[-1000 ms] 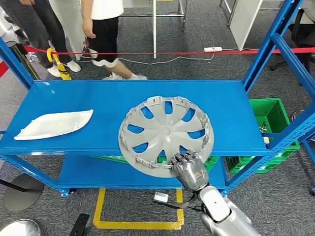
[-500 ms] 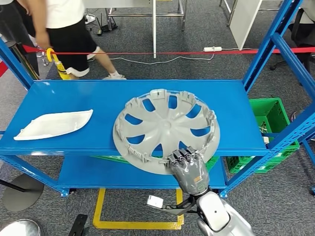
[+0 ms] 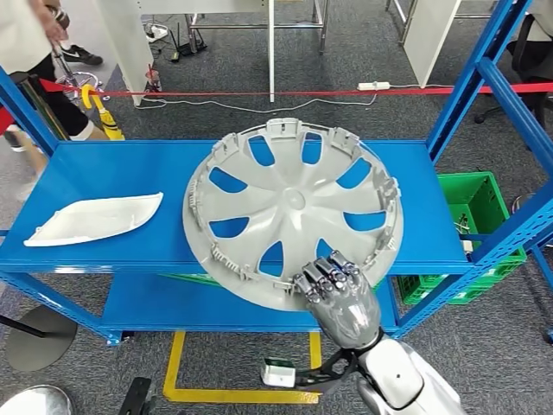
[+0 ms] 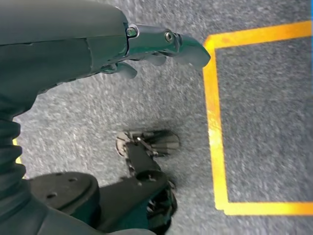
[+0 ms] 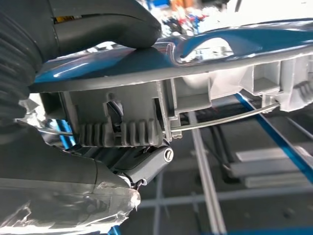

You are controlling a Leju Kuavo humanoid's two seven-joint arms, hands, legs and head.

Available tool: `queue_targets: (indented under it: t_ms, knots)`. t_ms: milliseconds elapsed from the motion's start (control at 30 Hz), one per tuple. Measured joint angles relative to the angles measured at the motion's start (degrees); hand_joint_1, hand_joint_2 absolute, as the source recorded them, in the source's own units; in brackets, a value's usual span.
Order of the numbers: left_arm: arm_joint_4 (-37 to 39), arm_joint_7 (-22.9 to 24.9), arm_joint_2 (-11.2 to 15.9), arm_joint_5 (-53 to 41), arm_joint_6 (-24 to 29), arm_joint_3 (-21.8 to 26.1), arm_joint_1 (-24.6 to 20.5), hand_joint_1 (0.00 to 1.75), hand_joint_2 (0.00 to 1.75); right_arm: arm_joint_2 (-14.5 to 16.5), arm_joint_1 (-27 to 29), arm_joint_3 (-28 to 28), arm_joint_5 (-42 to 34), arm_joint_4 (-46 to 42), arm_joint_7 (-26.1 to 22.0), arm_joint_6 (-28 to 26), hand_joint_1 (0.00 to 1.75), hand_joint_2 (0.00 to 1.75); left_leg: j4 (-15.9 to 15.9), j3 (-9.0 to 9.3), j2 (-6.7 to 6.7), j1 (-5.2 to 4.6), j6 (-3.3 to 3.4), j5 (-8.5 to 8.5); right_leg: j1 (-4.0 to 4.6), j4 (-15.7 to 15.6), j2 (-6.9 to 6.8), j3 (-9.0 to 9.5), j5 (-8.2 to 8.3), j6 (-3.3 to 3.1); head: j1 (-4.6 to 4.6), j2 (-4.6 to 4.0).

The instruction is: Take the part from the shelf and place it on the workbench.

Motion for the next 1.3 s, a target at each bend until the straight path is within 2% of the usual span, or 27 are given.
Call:
queue_targets:
  t_ms: [133,200,467,600,633,700,733,767,800,867,900,933,967,1000,1033,1067,1100,1133,1200,1233,1267,1300]
  knots:
    - [0.0,-0.4,0.0,-0.1,-0.4,0.3,0.0,0.00,1.75,2.3,3.6,-4.4,0.0,-3.5,-8.6,0.0,1.75,1.75,0.0,-0.01,0.00,0.00,0.00,0.00,0.00,0.0,0.01,0.00,0.00,0.00,-0.01,0.00]
    - [0.0,-0.3,0.1,-0.4,-0.1,0.3,0.0,0.00,1.75,3.5,4.9,-6.1,0.0,-4.6,-10.4,0.0,1.75,1.75,0.0,-0.01,0.00,0.00,0.00,0.00,0.00,0.0,0.01,-0.01,0.00,0.00,-0.01,0.00]
    - [0.0,-0.6,0.1,-0.4,-0.4,0.4,0.0,0.00,1.75,6.5,7.2,-9.2,0.0,-6.6,-12.7,0.0,1.75,1.75,0.0,0.00,0.00,0.00,0.00,0.00,0.00,0.0,0.00,0.01,0.00,0.00,0.01,0.00]
    - [0.0,-1.3,0.1,0.4,0.1,0.4,0.1,0.00,1.75,7.5,8.1,-7.6,-1.7,-6.5,-8.4,0.0,1.75,1.75,0.1,-0.02,0.00,-0.05,0.07,-0.05,-0.07,-0.1,0.02,0.01,0.03,0.06,0.00,0.00]
    - [0.0,-1.7,0.2,0.5,0.3,0.4,0.1,0.00,1.75,7.6,8.4,-7.0,-3.7,-6.4,-8.5,0.0,1.75,1.75,0.1,-0.03,0.00,-0.12,0.30,-0.03,-0.16,-0.3,0.02,0.05,0.16,0.24,-0.01,0.00]
    - [0.0,-2.2,0.1,0.5,0.8,0.5,0.1,0.00,1.75,8.1,9.3,-6.7,-8.3,-6.2,-11.9,0.0,1.75,1.75,-0.6,0.23,0.08,-0.06,0.91,0.43,-0.26,-0.6,0.08,0.04,0.30,0.70,-0.04,0.00]
    - [0.0,-2.4,0.1,0.5,1.1,0.5,0.2,0.00,1.75,8.4,9.8,-6.9,-9.8,-6.0,-13.8,0.0,1.75,1.75,-1.3,0.45,0.19,0.10,1.17,0.83,-0.20,-0.2,0.00,-0.25,-0.17,0.91,0.02,0.00]
    - [0.0,-2.5,0.1,0.4,1.3,0.5,0.2,0.00,1.75,8.8,10.3,-7.1,-10.6,-5.8,-15.2,0.0,1.75,1.75,-1.9,0.61,0.34,0.29,1.29,1.16,-0.18,1.3,-0.09,-1.00,-1.32,1.03,0.15,0.00]
    - [0.0,-2.5,0.0,0.4,1.5,0.5,0.2,0.00,1.75,9.1,10.7,-7.3,-11.0,-5.6,-16.2,0.0,1.75,1.75,-2.2,0.70,0.48,0.45,1.30,1.38,-0.25,4.1,-0.23,-2.30,-3.04,1.16,0.26,0.00]
    - [0.0,-2.5,0.0,0.3,1.7,0.5,0.3,0.00,1.75,9.4,11.4,-7.5,-11.7,-5.1,-17.4,0.0,1.75,1.75,-2.3,0.58,0.65,0.53,1.33,1.48,-0.58,11.7,-0.43,-5.67,-6.39,1.63,0.42,0.00]
    - [0.0,-2.5,0.0,0.2,1.9,0.5,0.3,0.00,1.75,9.5,11.6,-7.7,-12.0,-4.8,-18.0,0.0,1.75,1.75,-2.2,0.55,0.71,0.60,1.24,1.49,-0.79,14.4,-0.48,-6.95,-6.94,1.93,0.40,0.00]
    - [0.0,-2.5,0.0,0.0,2.1,0.5,0.4,0.00,1.75,9.6,11.9,-8.0,-12.4,-4.6,-18.8,0.0,1.75,1.75,-2.1,0.52,0.73,0.73,1.07,1.48,-1.01,15.2,-0.53,-7.40,-6.35,2.25,0.42,0.00]
    - [0.0,-2.5,0.0,-0.1,2.4,0.5,0.5,0.00,1.75,9.9,12.2,-8.5,-12.7,-4.3,-19.6,0.0,1.75,1.75,-2.0,0.47,0.71,0.96,0.78,1.44,-1.28,13.7,-0.56,-6.83,-4.71,2.61,0.42,0.00]
    - [0.0,-2.4,0.0,-0.3,2.7,0.5,0.5,0.00,1.75,10.2,12.5,-9.0,-12.9,-4.1,-20.6,0.0,1.75,1.75,-1.6,0.37,0.66,1.24,0.35,1.33,-1.63,10.4,-0.59,-5.36,-2.51,3.04,0.43,0.00]
    - [0.0,-2.3,0.0,-0.4,2.9,0.5,0.5,0.00,1.75,10.6,12.8,-9.5,-13.0,-4.0,-21.4,0.0,1.75,1.75,-1.2,0.14,0.58,1.45,-0.20,1.20,-1.86,6.9,-0.48,-3.71,-1.18,3.56,0.51,0.00]
    - [0.0,-2.2,0.1,-0.6,3.2,0.5,0.6,0.00,1.75,10.9,13.0,-9.9,-13.1,-3.9,-22.1,0.0,1.75,1.75,-0.7,-0.22,0.49,1.54,-0.78,1.06,-2.00,4.3,-0.20,-2.37,-0.12,3.60,0.64,0.00]
    - [0.0,-2.1,0.2,-0.7,3.4,0.5,0.6,0.00,1.75,11.2,13.2,-10.2,-13.0,-3.8,-22.6,0.0,1.75,1.75,-0.1,-0.62,0.40,1.47,-1.32,1.00,-2.10,2.9,0.04,-1.74,0.07,3.37,0.72,0.00]
    - [0.0,-2.0,0.3,-0.8,3.6,0.5,0.6,0.00,1.75,11.4,13.4,-10.5,-13.0,-3.7,-22.8,0.0,1.75,1.75,0.3,-1.03,0.29,1.33,-1.74,1.09,-2.06,3.0,0.29,-1.85,-0.25,2.85,0.72,0.00]
    - [0.1,-1.7,0.3,-1.0,3.8,0.5,0.7,0.00,1.75,11.7,13.7,-11.0,-13.0,-3.6,-23.1,0.0,1.75,1.75,0.8,-1.76,0.13,1.27,-2.30,1.35,-2.12,3.7,0.32,-2.91,0.01,1.49,0.54,0.00]
    - [0.1,-1.5,0.3,-1.1,3.9,0.5,0.8,0.00,1.75,11.8,13.8,-11.3,-13.0,-3.5,-23.1,0.0,1.75,1.75,1.3,-2.29,0.33,1.36,-2.47,0.86,-2.07,3.9,0.28,-3.49,0.27,0.91,0.40,0.00]
    - [0.1,-1.4,0.3,-1.2,3.9,0.5,0.8,0.00,1.75,11.9,13.9,-11.5,-12.9,-3.5,-23.1,0.0,1.75,1.75,2.6,-3.11,0.71,1.42,-2.59,-0.46,-1.99,4.0,0.19,-4.07,0.61,0.33,0.33,0.00]
    - [0.1,-1.4,0.3,-1.3,4.0,0.5,0.8,0.00,1.75,12.0,13.9,-11.7,-12.8,-3.5,-23.2,0.0,1.75,1.75,5.2,-4.30,1.15,1.45,-2.66,-2.56,-1.89,4.0,0.05,-4.66,1.02,-0.24,0.22,0.00]
